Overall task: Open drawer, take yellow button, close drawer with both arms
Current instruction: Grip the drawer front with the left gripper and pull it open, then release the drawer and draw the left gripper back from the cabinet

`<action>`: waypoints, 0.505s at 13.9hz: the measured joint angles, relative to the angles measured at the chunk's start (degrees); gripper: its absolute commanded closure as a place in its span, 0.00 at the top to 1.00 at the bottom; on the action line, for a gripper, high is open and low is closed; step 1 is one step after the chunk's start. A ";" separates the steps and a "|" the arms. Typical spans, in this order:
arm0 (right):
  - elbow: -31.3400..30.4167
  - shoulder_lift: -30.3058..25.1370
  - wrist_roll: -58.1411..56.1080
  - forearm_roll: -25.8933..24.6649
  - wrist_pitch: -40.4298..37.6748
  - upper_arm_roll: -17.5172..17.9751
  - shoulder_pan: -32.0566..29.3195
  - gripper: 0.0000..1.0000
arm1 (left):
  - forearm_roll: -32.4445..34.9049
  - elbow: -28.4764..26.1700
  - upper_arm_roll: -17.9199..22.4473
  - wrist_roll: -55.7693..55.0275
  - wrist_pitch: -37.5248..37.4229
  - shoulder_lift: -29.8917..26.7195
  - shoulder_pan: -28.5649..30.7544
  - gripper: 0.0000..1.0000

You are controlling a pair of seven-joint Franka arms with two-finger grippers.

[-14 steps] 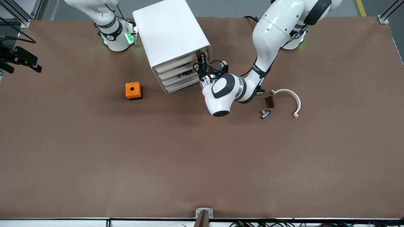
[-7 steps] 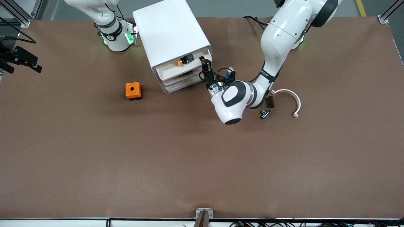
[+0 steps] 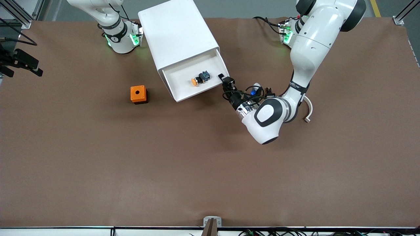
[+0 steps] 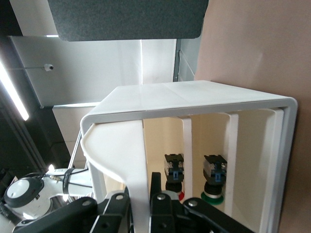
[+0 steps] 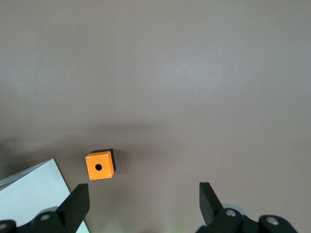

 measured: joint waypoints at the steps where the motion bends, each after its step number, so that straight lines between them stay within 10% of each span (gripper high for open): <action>1: 0.00 0.00 0.00 0.00 0.12 0.00 0.00 1.00 | 0.00 0.06 0.01 0.00 0.00 0.00 0.58 0.15; 4: 0.00 0.00 0.00 0.00 0.26 0.00 0.00 1.00 | 0.00 0.31 0.16 0.00 0.08 0.00 1.42 0.16; 7: 0.00 0.00 0.00 0.00 0.27 0.00 0.00 1.00 | 0.00 0.65 0.32 0.00 0.16 0.01 1.62 0.71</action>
